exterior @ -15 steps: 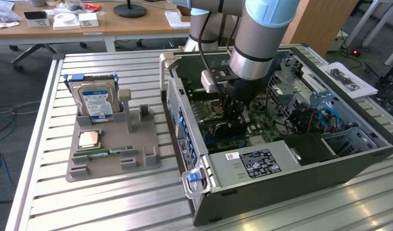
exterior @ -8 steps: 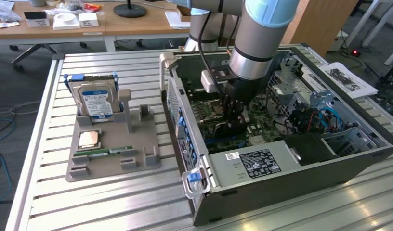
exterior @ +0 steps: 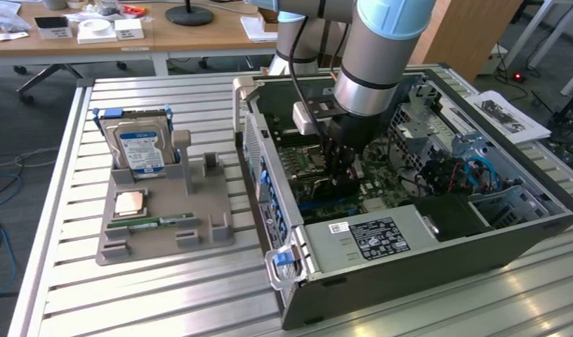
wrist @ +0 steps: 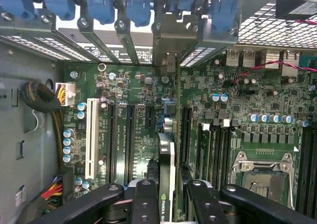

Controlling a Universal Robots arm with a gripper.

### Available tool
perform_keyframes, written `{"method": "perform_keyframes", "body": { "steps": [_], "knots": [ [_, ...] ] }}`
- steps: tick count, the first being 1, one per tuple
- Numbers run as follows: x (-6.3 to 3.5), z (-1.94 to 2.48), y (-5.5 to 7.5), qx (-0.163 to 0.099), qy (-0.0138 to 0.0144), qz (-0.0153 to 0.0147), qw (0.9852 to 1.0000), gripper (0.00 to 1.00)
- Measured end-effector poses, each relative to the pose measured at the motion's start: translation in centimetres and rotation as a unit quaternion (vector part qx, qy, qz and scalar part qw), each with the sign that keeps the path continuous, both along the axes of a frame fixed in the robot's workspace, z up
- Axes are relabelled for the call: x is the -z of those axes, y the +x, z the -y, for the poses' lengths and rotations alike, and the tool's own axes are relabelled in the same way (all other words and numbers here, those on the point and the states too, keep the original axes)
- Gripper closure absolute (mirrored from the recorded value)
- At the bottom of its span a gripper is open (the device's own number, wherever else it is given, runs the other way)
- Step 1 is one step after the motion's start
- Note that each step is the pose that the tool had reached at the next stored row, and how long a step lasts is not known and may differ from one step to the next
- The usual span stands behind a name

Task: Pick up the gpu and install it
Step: 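Insert the gpu into the slot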

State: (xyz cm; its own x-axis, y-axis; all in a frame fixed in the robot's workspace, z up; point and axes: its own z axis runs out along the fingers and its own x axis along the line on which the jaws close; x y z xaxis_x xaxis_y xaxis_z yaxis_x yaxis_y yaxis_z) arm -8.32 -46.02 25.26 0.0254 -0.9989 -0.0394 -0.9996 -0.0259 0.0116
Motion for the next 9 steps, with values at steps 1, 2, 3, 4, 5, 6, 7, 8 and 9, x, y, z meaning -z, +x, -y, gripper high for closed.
{"method": "perform_keyframes", "body": {
  "steps": [1, 2, 3, 4, 5, 6, 7, 8, 9],
  "knots": [
    [0.01, 0.0, 0.0, 0.0, -0.0001, 0.0, 1.0, 0.73],
    [0.01, 0.0, -0.01, 0.0, -0.0001, 0.0, 1.0, 0.73],
    [0.03, 0.0, -0.03, 0.0, -0.0001, 0.0, 1.0, 0.73],
    [0.05, 0.0, -0.05, 0.0, -0.0001, 0.0, 1.0, 0.73],
    [0.07, 0.0, -0.08, 0.0, 0.0001, 0.0, 1.0, 0.73],
    [0.08, 0.0, -0.11, 0.0, 0.0, 0.0, 1.0, 0.73],
    [0.09, 0.0, -0.12, 0.0, 0.0, 0.0, 1.0, 0.73],
    [0.09, 0.0, -0.12, 0.0, 0.0, 0.0, 1.0, 0.73],
    [0.1, 0.0, -0.12, 0.0, 0.0, 0.0, 1.0, 0.73]
  ]
}}
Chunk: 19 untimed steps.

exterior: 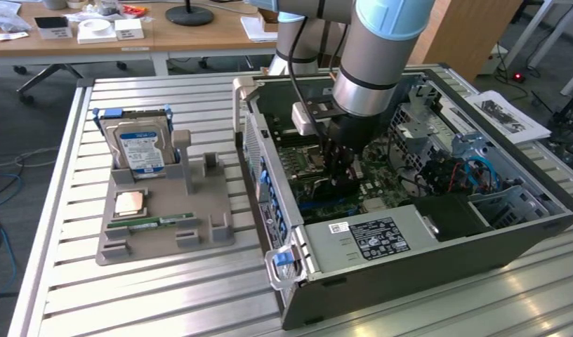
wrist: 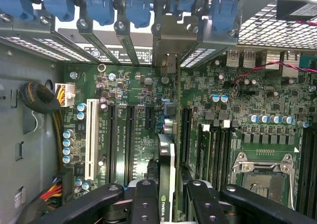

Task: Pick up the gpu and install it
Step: 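Insert the gpu into the slot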

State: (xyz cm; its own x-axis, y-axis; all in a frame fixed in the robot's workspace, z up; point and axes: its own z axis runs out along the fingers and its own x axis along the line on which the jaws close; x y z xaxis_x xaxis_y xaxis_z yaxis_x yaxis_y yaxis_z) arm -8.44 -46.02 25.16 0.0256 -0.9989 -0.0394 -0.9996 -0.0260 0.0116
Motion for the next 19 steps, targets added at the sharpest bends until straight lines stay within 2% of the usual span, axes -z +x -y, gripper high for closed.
{"method": "perform_keyframes", "body": {
  "steps": [12, 13, 15, 17, 18, 19],
  "knots": [
    [0.0, 0.0, -0.01, 0.0, 0.0, 0.0, 1.0, 0.73],
    [0.05, -0.02, -0.03, 0.0, 0.0008, -0.0001, 1.0, 0.73],
    [0.05, -0.02, -0.02, 0.0, 0.0006, 0.0003, 1.0, 0.67],
    [0.01, -0.01, -0.01, 0.0, 0.0001, 0.0, 1.0, 0.67],
    [0.01, 0.0, -0.01, 0.0, 0.0001, 0.0, 1.0, 0.6],
    [0.01, 0.0, -0.01, 0.0, 0.0001, 0.0001, 1.0, 0.6]
  ]
}}
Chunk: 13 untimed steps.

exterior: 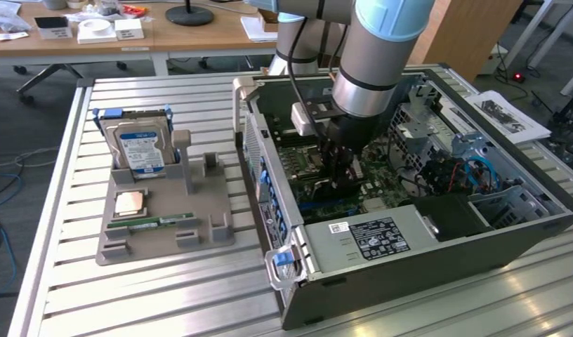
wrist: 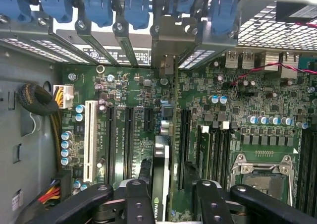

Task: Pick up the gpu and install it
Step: 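Insert the gpu into the slot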

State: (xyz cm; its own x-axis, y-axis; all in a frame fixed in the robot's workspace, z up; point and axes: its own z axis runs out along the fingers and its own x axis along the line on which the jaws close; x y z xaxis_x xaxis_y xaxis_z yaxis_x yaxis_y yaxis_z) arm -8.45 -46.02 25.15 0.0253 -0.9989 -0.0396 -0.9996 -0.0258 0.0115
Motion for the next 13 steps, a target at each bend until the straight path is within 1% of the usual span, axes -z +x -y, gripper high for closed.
{"method": "perform_keyframes", "body": {
  "steps": [4, 10, 11, 12, 13],
  "knots": [
    [-0.11, 0.0, 0.0, 0.0, -0.0002, -0.0001, 1.0, 0.6],
    [-1.06, -0.02, 0.0, 0.0, -0.0001, 0.0, 1.0, 0.6],
    [-1.06, -0.03, 0.0, 0.0, -0.001, 0.0001, 1.0, 0.6],
    [-1.07, -0.02, 0.0, 0.0, -0.0027, 0.0, 1.0, 0.6],
    [-1.08, -0.02, 0.0, 0.0, -0.0072, 0.0, 1.0, 0.6]
  ]
}}
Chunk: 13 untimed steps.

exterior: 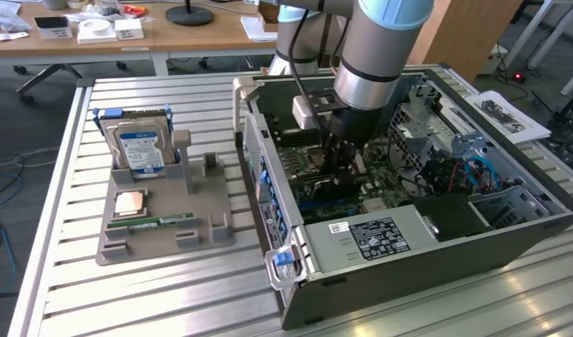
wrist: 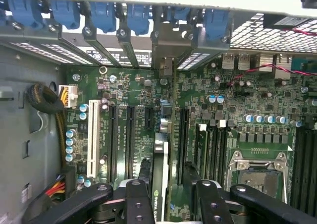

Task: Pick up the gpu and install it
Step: 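Insert the gpu into the slot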

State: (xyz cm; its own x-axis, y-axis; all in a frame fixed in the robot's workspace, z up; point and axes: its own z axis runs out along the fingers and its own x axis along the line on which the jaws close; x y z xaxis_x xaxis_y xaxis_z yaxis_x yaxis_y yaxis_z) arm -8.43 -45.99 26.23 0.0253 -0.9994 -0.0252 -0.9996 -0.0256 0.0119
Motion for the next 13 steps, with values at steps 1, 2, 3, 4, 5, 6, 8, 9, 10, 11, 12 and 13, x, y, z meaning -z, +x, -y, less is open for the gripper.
{"method": "perform_keyframes", "body": {
  "steps": [1, 2, 3, 4, 5, 6, 8, 9, 10, 11, 12, 13],
  "knots": [
    [0.0, -0.01, 0.0, 0.0, -0.0046, 0.0, 1.0, 0.6],
    [0.0, -0.01, 0.0, 0.0, -0.0095, 0.0, 1.0, 0.6],
    [0.0, -0.02, 0.0, 0.0, -0.0138, 0.0, 0.9999, 0.6],
    [0.01, -0.01, 0.01, 0.0, -0.0152, 0.0, 0.9999, 0.6],
    [0.01, -0.01, 0.01, 0.0, -0.0153, 0.0, 0.9999, 0.6],
    [0.01, -0.01, 0.01, 0.0, -0.0153, 0.0, 0.9999, 0.6],
    [0.0, -0.01, 0.0, 0.0, -0.0154, 0.0, 0.9999, 0.6],
    [0.01, -0.01, 0.0, 0.0, -0.0154, -0.0001, 0.9999, 0.6],
    [0.06, -0.02, 0.0, 0.0, -0.0153, 0.0, 0.9999, 0.6],
    [0.1, -0.02, 0.0, 0.0, -0.0153, 0.0, 0.9999, 0.6],
    [0.12, -0.02, 0.0, 0.0, -0.0154, 0.0, 0.9999, 0.6],
    [0.13, -0.03, 0.0, 0.0, -0.0154, 0.0, 0.9999, 0.6]
  ]
}}
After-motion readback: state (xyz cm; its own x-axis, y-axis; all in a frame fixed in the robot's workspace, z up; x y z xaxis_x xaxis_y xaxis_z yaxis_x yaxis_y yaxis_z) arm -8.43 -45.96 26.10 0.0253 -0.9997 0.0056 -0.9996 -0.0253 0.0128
